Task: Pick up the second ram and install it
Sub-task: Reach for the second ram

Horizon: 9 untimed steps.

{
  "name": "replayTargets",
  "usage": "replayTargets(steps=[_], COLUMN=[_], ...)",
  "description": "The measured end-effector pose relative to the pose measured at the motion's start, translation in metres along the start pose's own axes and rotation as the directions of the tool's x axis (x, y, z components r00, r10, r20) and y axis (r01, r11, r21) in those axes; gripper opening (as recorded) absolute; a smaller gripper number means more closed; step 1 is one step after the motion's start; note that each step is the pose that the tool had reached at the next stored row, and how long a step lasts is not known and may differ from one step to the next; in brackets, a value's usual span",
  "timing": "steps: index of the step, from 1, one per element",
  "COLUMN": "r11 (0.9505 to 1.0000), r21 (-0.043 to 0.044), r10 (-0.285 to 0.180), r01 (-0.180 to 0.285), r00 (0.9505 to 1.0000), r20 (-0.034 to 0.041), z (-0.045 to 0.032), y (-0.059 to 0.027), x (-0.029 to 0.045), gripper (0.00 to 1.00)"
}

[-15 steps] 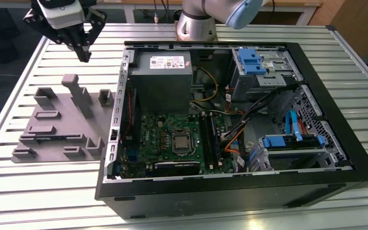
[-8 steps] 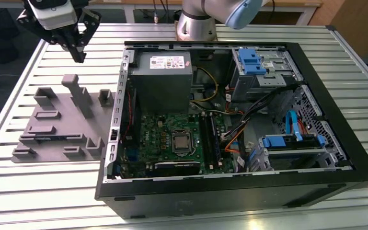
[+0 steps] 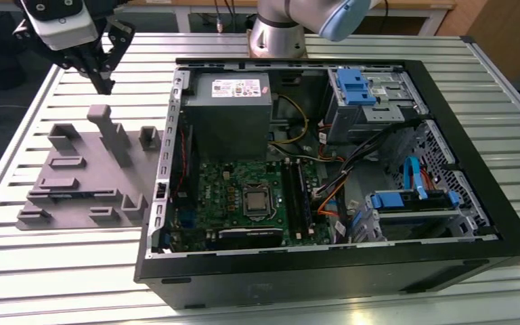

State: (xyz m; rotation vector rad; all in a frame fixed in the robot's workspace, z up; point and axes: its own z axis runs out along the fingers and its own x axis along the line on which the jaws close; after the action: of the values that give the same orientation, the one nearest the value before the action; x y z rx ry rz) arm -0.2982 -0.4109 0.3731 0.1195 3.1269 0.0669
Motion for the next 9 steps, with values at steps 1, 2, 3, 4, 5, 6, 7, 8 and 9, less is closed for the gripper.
replayTargets(steps=[1, 2, 3, 4, 5, 6, 7, 8, 9], r11=[1.0000, 1.0000, 1.0000, 1.0000, 1.0000, 1.0000, 1.0000, 1.0000, 1.0000], r21=[0.0000, -0.0001, -0.0001, -0.0001, -0.0001, 0.0000, -0.0001, -0.0001, 0.0000], r10=[0.000, 0.000, 0.000, 0.000, 0.000, 0.000, 0.000, 0.000, 0.000], r01=[0.000, 0.000, 0.000, 0.000, 0.000, 0.000, 0.000, 0.000, 0.000], r00=[1.0000, 1.0000, 1.0000, 1.0000, 1.0000, 1.0000, 1.0000, 1.0000, 1.0000], r20=[0.0000, 0.0000, 0.0000, 0.0001, 0.0000, 0.0000, 0.0001, 0.0000, -0.0001], z=[0.0000, 0.0001, 0.0001, 0.0002, 0.0001, 0.0001, 0.0002, 0.0001, 0.0001], y=[-0.0004, -0.0007, -0.0010, -0.0013, -0.0016, -0.0019, -0.0023, -0.0026, -0.0029], x=[0.0023, 0.0048, 0.0073, 0.0098, 0.0123, 0.0147, 0.0173, 0.0197, 0.0224], gripper=[0.11, 0.11, 0.11, 0.11, 0.11, 0.11, 0.11, 0.11, 0.11])
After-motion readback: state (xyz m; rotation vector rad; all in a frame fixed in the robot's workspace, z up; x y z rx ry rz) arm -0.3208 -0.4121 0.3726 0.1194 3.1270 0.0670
